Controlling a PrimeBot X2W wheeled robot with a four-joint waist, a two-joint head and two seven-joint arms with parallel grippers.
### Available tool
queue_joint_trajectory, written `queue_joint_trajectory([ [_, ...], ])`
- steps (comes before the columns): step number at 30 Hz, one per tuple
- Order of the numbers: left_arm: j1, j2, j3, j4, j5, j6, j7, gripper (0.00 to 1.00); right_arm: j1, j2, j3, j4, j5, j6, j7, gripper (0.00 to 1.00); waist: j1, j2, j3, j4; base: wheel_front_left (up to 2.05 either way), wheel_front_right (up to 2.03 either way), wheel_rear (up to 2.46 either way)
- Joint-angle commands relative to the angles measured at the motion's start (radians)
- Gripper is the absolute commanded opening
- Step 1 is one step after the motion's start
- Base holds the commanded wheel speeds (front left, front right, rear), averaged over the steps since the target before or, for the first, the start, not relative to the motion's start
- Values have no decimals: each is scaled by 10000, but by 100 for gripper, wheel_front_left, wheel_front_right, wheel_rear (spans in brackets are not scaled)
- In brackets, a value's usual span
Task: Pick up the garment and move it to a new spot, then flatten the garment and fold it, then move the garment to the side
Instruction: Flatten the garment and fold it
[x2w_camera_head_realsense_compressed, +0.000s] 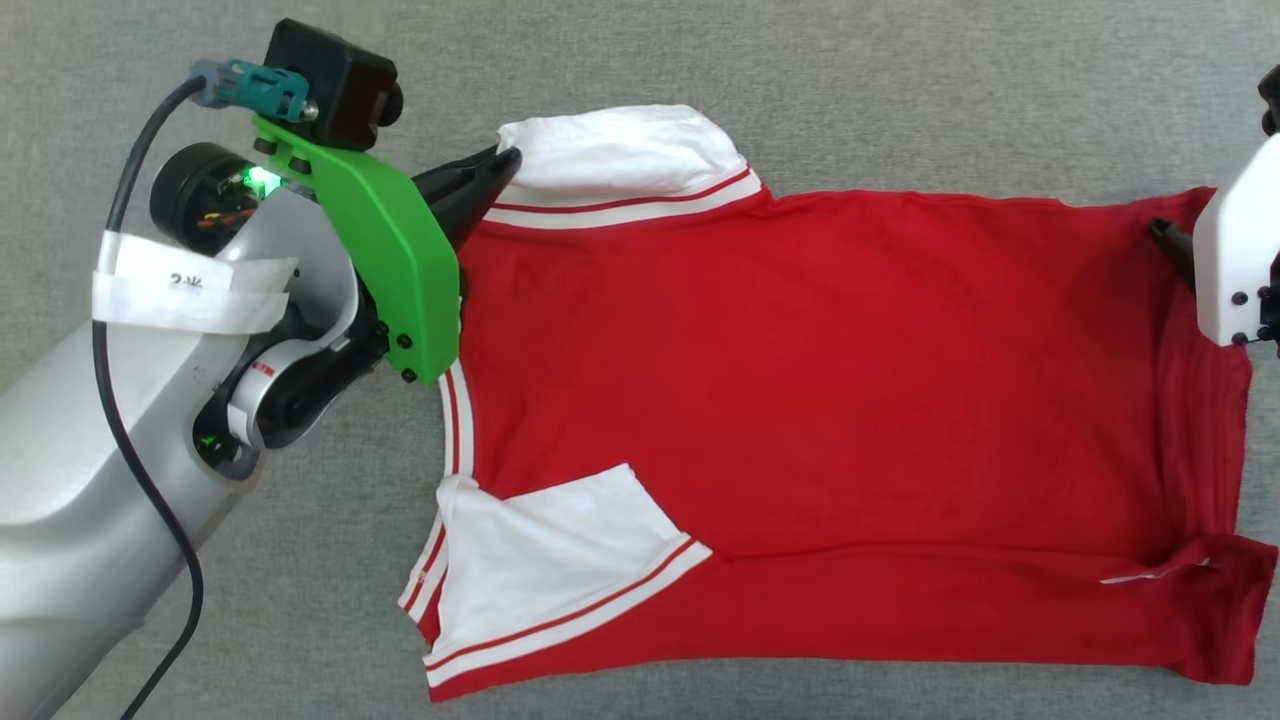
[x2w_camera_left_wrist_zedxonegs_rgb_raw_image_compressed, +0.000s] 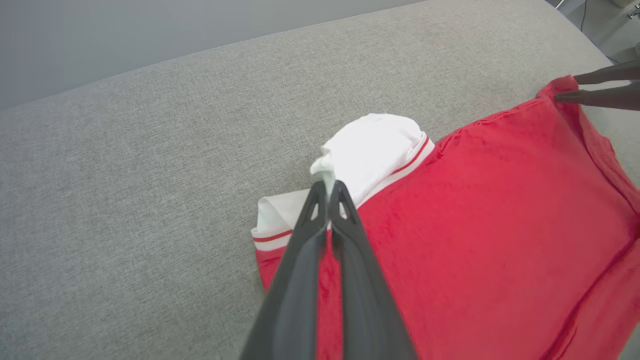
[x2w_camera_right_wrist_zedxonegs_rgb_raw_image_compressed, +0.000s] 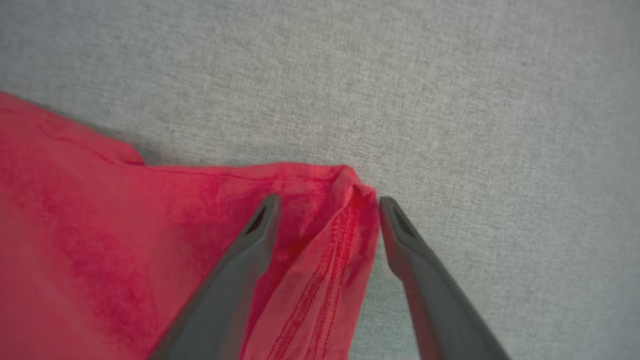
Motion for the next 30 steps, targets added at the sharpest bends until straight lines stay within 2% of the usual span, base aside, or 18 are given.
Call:
queue_joint_trajectory([
  [1, 152, 12, -5, -74, 74, 86, -60, 0, -179, -79, 106, 163, -183, -11, 95, 100, 0, 0, 135, 133, 0, 0, 0],
  [4, 174, 6, 0, -164, 97, 93, -133, 0, -280, -183, 259, 470, -409, -11, 100, 100, 0, 0, 217, 198, 0, 0, 0],
  [11, 297, 30, 54, -67, 118, 63, -405, 0, -22, 11, 317, 933, -247, -11, 296, 100, 0, 0, 369, 285, 0, 0, 0],
  [12, 325, 34, 57, -26, 121, 54, -451, 0, 48, 54, 299, 997, -171, -11, 386, 51, 0, 0, 379, 290, 0, 0, 0],
  [13, 348, 31, 62, 13, 118, 50, -488, 0, 103, 79, 290, 1033, -125, -11, 443, 35, 0, 0, 379, 293, 0, 0, 0],
  [14, 373, 26, 66, 63, 111, 36, -531, 0, 155, 96, 282, 1052, -91, -11, 469, 0, 0, 0, 370, 296, 0, 0, 0],
  [19, 521, -4, 115, 364, 55, 1, -765, 0, 291, 225, 67, 1064, 70, -11, -22, 0, 0, 0, 176, 275, 0, 0, 0],
  [30, 1238, 35, 216, 1132, -189, -68, -1388, 0, 751, 307, -704, 1097, 788, -11, -2259, 0, 0, 0, -874, 146, 0, 0, 0],
])
